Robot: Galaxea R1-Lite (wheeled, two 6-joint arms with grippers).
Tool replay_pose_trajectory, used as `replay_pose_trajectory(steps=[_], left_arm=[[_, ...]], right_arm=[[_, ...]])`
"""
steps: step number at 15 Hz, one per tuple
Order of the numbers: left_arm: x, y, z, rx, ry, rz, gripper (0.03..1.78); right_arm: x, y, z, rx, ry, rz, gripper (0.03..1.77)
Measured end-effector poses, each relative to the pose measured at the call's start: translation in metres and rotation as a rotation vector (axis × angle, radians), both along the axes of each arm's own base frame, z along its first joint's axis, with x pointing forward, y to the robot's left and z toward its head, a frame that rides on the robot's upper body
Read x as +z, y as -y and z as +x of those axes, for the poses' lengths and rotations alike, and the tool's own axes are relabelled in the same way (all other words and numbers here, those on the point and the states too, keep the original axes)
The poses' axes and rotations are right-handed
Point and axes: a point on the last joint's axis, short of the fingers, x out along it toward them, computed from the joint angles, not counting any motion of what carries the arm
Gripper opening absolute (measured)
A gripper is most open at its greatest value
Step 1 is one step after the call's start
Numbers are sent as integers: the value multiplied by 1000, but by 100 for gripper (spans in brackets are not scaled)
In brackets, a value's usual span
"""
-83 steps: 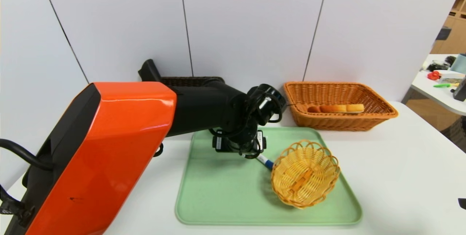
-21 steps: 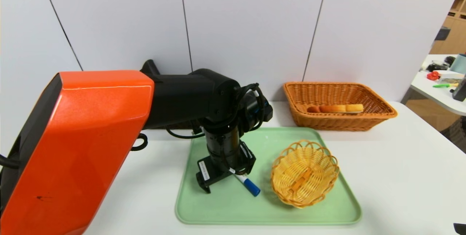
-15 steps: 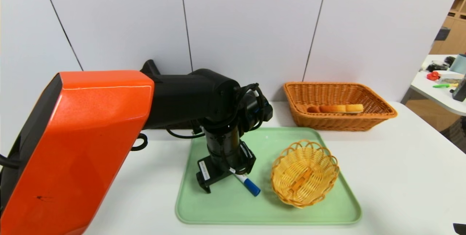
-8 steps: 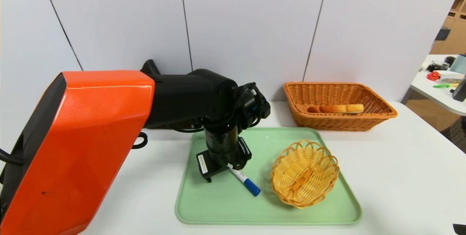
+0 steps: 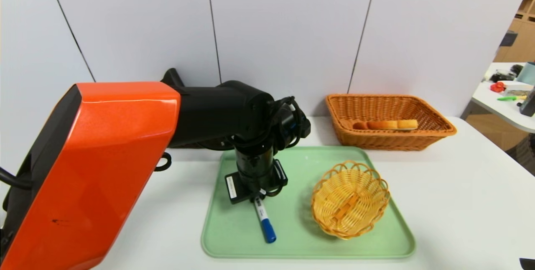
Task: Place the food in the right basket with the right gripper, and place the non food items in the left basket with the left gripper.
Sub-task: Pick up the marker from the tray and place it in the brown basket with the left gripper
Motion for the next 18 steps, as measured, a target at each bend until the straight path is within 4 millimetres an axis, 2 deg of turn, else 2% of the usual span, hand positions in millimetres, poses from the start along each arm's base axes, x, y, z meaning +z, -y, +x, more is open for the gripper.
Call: replay_pose_trajectory(steps=[4, 6, 12, 15, 18], left_arm=[[1, 0, 0, 5, 2, -5, 17], [9, 3, -7, -22, 23, -23, 17], [55, 31, -53, -291, 183, -129, 17], [77, 35, -64, -354, 274, -200, 17], [106, 30, -70, -405, 423, -245, 17]], right_arm=[[0, 0, 1, 1, -3, 2, 170], [-1, 0, 1, 1, -8, 1, 170], [-3, 0, 0, -2, -13, 2, 170], [-4, 0, -2, -2, -14, 2, 170], [-5, 0, -3, -2, -13, 1, 170]])
